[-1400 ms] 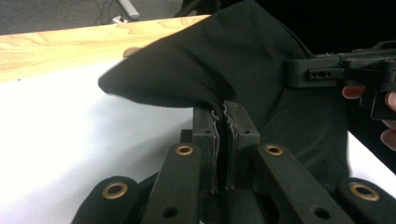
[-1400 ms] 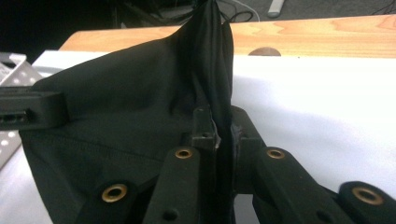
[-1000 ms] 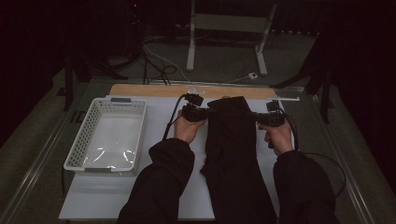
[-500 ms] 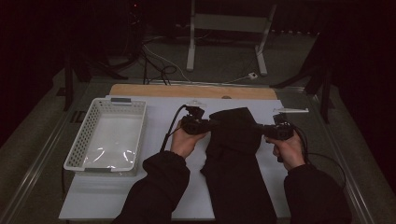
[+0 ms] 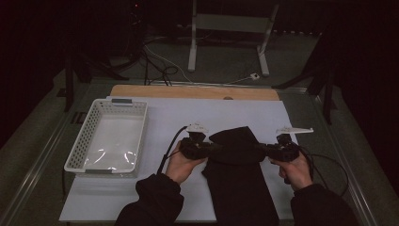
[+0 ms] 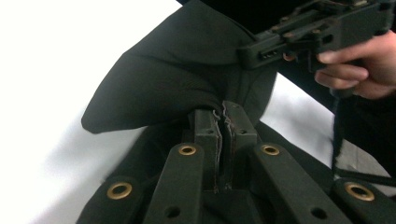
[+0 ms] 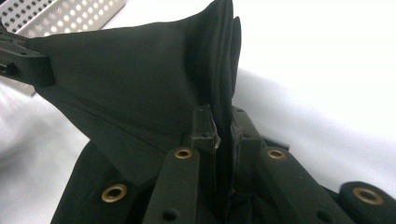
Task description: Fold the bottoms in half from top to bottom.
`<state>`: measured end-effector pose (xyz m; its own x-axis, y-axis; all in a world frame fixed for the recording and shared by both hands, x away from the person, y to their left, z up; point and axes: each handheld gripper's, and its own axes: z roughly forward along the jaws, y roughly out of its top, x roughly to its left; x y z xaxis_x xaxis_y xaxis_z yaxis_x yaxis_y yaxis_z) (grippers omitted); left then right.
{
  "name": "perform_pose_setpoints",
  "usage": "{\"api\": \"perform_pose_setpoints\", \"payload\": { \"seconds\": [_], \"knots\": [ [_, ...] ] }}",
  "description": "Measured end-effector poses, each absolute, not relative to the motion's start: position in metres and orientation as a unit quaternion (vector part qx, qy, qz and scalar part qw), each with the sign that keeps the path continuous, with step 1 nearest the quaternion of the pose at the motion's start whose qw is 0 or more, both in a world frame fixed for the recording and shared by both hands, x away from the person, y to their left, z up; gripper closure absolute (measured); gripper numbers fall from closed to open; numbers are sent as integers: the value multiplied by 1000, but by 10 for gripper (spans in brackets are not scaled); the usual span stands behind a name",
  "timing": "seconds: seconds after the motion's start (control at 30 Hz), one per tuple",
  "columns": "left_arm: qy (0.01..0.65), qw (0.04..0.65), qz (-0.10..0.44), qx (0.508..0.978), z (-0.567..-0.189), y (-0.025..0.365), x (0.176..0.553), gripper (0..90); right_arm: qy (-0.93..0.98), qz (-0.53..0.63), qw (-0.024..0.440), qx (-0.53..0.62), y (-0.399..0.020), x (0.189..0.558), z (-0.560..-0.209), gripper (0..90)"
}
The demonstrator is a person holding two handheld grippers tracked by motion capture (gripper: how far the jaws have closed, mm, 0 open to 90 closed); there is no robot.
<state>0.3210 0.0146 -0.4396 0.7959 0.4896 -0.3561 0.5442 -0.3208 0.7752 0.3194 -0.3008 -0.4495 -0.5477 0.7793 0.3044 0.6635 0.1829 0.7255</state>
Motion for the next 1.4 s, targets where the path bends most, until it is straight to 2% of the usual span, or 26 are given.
{"api": "perform_pose_setpoints", "payload": {
  "seconds": [0.43, 0.53, 0.6, 0.67, 0.77, 0.87, 1.03, 1.2, 1.4],
  "knots": [
    [292, 435, -64, 849, -471, 7, 281, 857, 796, 388, 28, 464, -302, 277, -482, 830],
    [293, 417, -70, 858, -481, 6, 277, 801, 804, 368, 21, 467, -302, 272, -488, 829],
    [297, 416, -69, 857, -484, 10, 277, 718, 807, 356, 17, 470, -303, 270, -493, 818],
    [307, 422, -57, 851, -482, 16, 279, 615, 812, 346, 11, 469, -306, 270, -496, 718],
    [329, 433, -32, 839, -476, 25, 288, 511, 801, 359, 21, 479, -310, 272, -492, 554],
    [346, 441, -3, 828, -470, 31, 299, 443, 785, 376, 55, 489, -314, 280, -483, 507],
    [368, 457, 20, 810, -466, 37, 315, 406, 766, 375, 94, 513, -317, 300, -483, 514],
    [384, 459, 24, 801, -470, 39, 328, 400, 772, 348, 100, 523, -311, 319, -498, 514],
    [399, 448, 18, 800, -480, 32, 341, 408, 779, 324, 97, 528, -303, 332, -513, 556]
  ]
}}
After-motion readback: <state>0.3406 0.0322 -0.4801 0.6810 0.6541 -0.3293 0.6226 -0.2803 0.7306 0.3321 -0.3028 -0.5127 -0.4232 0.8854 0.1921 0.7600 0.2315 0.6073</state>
